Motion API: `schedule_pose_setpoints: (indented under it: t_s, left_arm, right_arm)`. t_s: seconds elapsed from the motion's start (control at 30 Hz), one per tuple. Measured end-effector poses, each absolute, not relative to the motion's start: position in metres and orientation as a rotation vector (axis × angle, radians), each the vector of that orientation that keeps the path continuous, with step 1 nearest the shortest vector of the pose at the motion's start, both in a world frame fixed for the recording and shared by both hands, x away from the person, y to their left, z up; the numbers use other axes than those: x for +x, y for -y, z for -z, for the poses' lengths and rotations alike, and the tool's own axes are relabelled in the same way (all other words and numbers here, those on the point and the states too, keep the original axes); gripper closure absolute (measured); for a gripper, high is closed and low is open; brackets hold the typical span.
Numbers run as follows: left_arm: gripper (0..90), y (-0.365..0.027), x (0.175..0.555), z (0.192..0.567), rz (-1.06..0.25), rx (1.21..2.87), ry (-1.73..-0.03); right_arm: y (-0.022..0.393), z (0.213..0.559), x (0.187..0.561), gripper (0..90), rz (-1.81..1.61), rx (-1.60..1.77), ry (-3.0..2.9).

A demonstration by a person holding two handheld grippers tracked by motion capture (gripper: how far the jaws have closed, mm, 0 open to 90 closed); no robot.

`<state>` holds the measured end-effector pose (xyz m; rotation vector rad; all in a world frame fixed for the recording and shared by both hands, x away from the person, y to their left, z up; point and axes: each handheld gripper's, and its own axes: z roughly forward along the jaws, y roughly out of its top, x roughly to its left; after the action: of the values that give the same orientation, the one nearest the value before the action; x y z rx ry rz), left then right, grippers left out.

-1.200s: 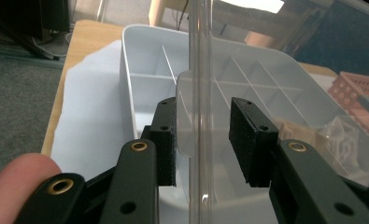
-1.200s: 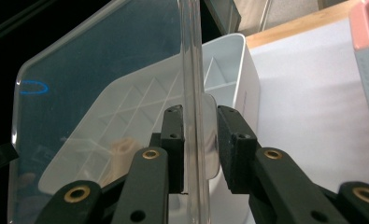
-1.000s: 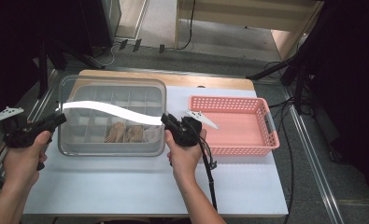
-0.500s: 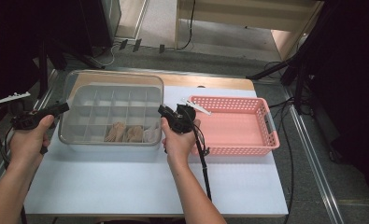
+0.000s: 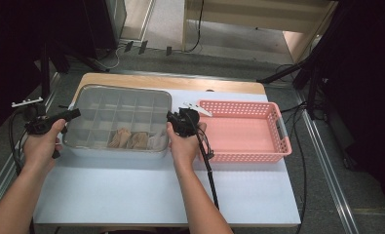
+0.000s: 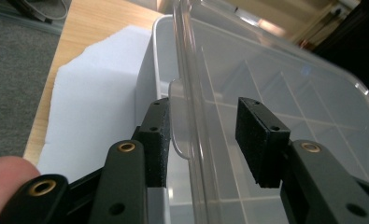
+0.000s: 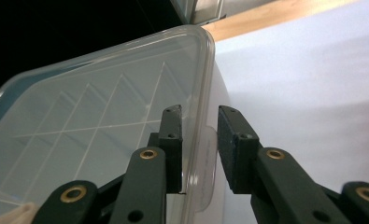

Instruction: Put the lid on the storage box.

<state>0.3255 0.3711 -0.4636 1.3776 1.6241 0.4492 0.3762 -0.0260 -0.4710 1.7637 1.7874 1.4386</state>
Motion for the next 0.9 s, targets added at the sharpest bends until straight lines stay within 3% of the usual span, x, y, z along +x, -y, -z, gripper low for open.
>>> schedule_pose_setpoints:
  t_s: [0.13,0.2,0.37,0.5,0.7,0.9]
  left_arm:
    - [57.3,-0.370,0.320,0.465,-0.537,1.433,-1.598]
    - [58.0,-0.373,0.315,0.466,-0.585,1.437,-1.609]
    - [64.3,-0.385,0.297,0.466,-0.557,1.377,-1.577]
    - [69.4,-0.386,0.278,0.468,-0.567,1.372,-1.542]
    - [83.6,-0.385,0.256,0.475,-0.582,1.392,-1.502]
    - [87.8,-0.387,0.254,0.484,-0.530,1.390,-1.506]
  right_arm:
    - [0.022,0.469,0.369,66.4,-1.396,1.628,-1.812]
    - [0.024,0.469,0.365,69.2,-1.383,1.610,-1.798]
    - [0.032,0.469,0.354,77.0,-1.386,1.566,-1.781]
    - [0.034,0.470,0.338,90.0,-1.379,1.499,-1.795]
    - [0.035,0.476,0.318,90.0,-1.346,1.436,-1.846]
    - [0.030,0.481,0.317,90.0,-1.315,1.449,-1.865]
